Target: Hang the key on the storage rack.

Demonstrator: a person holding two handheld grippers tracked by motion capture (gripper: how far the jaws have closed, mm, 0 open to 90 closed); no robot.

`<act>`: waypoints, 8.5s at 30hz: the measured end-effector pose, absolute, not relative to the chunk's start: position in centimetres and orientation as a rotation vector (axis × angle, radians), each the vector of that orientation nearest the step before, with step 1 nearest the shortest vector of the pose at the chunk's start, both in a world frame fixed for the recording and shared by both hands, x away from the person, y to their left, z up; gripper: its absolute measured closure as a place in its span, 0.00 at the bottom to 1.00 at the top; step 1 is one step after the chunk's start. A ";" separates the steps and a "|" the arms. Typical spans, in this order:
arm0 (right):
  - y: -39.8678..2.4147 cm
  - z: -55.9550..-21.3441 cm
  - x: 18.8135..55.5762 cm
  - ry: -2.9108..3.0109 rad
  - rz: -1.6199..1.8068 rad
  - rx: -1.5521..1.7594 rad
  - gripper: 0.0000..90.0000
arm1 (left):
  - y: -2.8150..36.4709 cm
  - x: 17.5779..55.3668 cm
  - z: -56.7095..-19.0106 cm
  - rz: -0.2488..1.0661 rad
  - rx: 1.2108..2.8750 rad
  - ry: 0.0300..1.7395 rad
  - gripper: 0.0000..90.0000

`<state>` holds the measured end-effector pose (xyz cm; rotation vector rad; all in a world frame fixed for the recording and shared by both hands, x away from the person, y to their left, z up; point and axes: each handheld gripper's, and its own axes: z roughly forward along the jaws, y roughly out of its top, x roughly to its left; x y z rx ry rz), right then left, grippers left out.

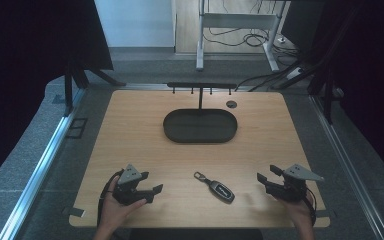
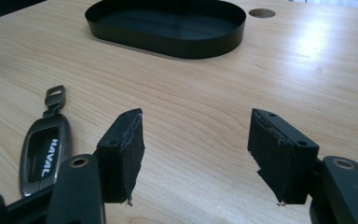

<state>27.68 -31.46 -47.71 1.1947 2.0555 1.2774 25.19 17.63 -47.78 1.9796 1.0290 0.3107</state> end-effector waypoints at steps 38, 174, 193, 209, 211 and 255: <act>-28.8 -49.7 27.4 2.110 1.251 1.274 0.45 | 16.9 26.8 -47.7 0.307 2.006 1.006 0.33; -9.1 -46.7 35.5 2.945 0.291 0.895 0.63 | 17.9 27.0 -47.8 0.311 2.022 1.016 0.32; -9.0 -47.8 35.8 2.961 0.213 0.909 0.77 | 17.8 27.0 -47.8 0.309 2.027 1.015 0.32; -9.1 -47.8 35.8 2.965 0.203 0.953 0.89 | 17.7 27.0 -47.9 0.306 2.034 1.010 0.32; -9.1 -47.8 35.8 2.964 0.204 0.955 0.89 | 17.7 27.0 -47.9 0.307 2.035 1.009 0.32; -11.9 -45.2 34.9 2.916 0.467 0.968 0.90 | 17.5 27.1 -48.0 0.302 2.050 1.008 0.32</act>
